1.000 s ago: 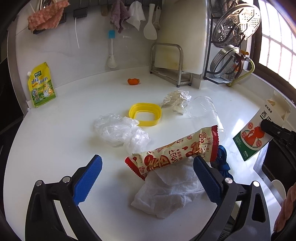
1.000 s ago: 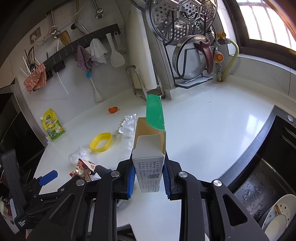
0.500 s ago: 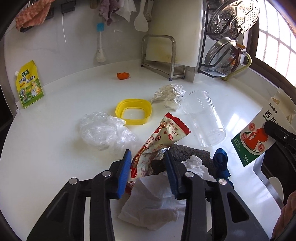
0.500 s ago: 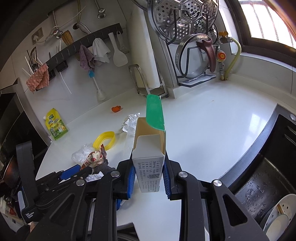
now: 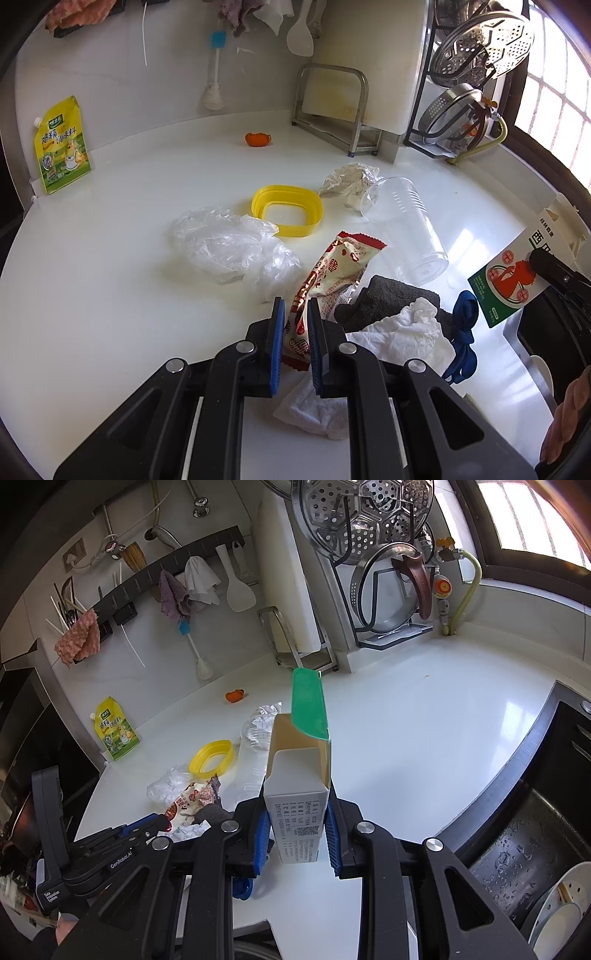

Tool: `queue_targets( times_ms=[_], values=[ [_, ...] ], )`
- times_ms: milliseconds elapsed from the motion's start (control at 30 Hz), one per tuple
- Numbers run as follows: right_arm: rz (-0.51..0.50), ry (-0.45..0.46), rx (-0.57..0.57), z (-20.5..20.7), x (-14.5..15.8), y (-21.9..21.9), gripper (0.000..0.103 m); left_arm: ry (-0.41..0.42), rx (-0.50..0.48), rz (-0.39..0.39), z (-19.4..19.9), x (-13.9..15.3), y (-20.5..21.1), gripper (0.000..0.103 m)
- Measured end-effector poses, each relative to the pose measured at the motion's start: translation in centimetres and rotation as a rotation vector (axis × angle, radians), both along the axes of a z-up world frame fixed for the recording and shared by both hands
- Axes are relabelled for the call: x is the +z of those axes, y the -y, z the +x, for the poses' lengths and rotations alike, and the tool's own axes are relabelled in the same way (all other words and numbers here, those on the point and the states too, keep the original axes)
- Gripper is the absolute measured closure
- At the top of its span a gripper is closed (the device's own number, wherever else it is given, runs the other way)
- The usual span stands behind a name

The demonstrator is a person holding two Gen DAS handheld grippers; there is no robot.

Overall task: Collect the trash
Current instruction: 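Grasp the red-and-white snack wrapper with the left tool while the right tool holds the carton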

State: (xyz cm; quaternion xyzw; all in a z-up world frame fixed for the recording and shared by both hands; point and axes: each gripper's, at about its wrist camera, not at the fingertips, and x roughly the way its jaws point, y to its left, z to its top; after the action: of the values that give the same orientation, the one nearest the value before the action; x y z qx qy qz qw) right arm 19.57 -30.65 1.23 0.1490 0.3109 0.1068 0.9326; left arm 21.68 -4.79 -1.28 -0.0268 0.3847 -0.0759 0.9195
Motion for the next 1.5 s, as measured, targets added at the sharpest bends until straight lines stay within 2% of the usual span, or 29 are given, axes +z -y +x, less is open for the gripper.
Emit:
queue_targets(
  times_ms=[400,700,767,833,933,1233,1267,1333,1433,1500],
  values=[
    [-0.001,0.006,0.012,-0.1,0.1,-0.1,0.078,0.024,-0.008,-0.027,-0.4,1.1,-0.7,0.09],
    [0.0,0.006,0.013,-0.2,0.1,-0.1,0.078,-0.021,-0.013,-0.049,0.7,0.5,-0.6,0.089],
    [0.0,0.007,0.015,-0.2,0.2,-0.1,0.078,-0.021,-0.013,-0.04,0.9,0.5,-0.4,0.086],
    [-0.001,0.008,0.017,-0.2,0.2,-0.2,0.078,-0.022,-0.012,-0.032,1.0,0.4,-0.3,0.075],
    [-0.003,0.01,0.02,-0.2,0.2,-0.2,0.078,-0.019,-0.011,-0.032,1.0,0.4,-0.3,0.066],
    [-0.001,0.008,0.02,-0.2,0.2,-0.3,0.078,-0.074,-0.018,-0.037,2.0,-0.9,0.0,0.066],
    [-0.001,0.008,0.02,-0.2,0.2,-0.2,0.078,-0.082,-0.02,-0.037,2.1,-1.0,0.1,0.066],
    [-0.002,0.009,0.02,-0.2,0.2,-0.3,0.078,-0.093,-0.028,-0.046,2.2,-1.2,0.2,0.083],
    [0.0,0.009,0.021,-0.2,0.2,-0.3,0.078,-0.084,-0.027,-0.059,2.1,-1.1,-0.1,0.085],
    [-0.001,0.008,0.021,-0.2,0.2,-0.3,0.078,-0.073,-0.029,-0.064,1.8,-0.8,-0.2,0.095]
  ],
)
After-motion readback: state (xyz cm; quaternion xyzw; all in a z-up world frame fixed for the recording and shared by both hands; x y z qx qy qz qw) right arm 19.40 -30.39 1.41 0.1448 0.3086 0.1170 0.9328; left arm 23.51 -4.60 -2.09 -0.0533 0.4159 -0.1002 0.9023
